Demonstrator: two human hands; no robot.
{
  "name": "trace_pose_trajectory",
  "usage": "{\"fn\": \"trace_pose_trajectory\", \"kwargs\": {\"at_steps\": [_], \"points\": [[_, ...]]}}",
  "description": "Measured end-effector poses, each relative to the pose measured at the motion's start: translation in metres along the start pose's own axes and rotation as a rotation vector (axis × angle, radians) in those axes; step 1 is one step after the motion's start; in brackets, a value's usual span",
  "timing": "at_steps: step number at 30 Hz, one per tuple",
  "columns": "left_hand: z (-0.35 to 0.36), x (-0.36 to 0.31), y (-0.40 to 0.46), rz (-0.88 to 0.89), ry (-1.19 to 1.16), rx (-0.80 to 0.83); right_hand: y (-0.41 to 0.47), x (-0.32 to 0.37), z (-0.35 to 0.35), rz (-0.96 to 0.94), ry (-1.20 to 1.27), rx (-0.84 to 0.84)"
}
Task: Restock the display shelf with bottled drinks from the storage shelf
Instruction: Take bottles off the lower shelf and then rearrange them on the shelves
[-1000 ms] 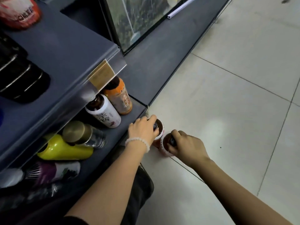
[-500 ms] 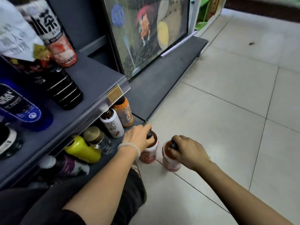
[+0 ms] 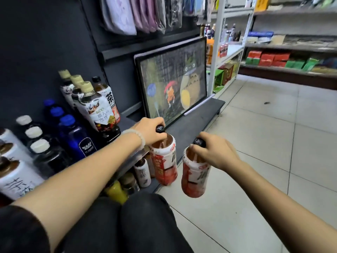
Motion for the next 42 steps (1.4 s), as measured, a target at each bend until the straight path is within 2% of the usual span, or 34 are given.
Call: {"fn": "trace_pose_trajectory", "kwargs": {"at_steps": [9,20,28,33,42], "points": [[-0.117,0.017,0.032,0.134,0.150,0.049,0.067,0.085,-0.038,-0.115,0.015,-0.077],[-0.206,0.090,0.092,0.132,0.178,-0.044,0.150,0.176,-0.020,-0.283,0.005,-0.053],[-0.197,0.161,0.125,0.088,0.233,0.138,0.195,0.219,0.026,-0.323,-0.009,0.039],[-0.174,0.196,0.126,0.065,0.230,0.185,0.205,0.229,0.056,-0.333,-0.002,0.067],[-0.147,0.211,0.123,0.045,0.224,0.370,0.214,0.232,0.068,-0.306,0.041,0.138]]}}
Point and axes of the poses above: each hand's wrist, its own y-axis towards the middle knuckle, its own z-axis out of the palm, x = y × z, the point moved 9 cm from there along y, towards the middle knuckle, and after that the axes turned 11 degrees about z, right-handed, at the moved point
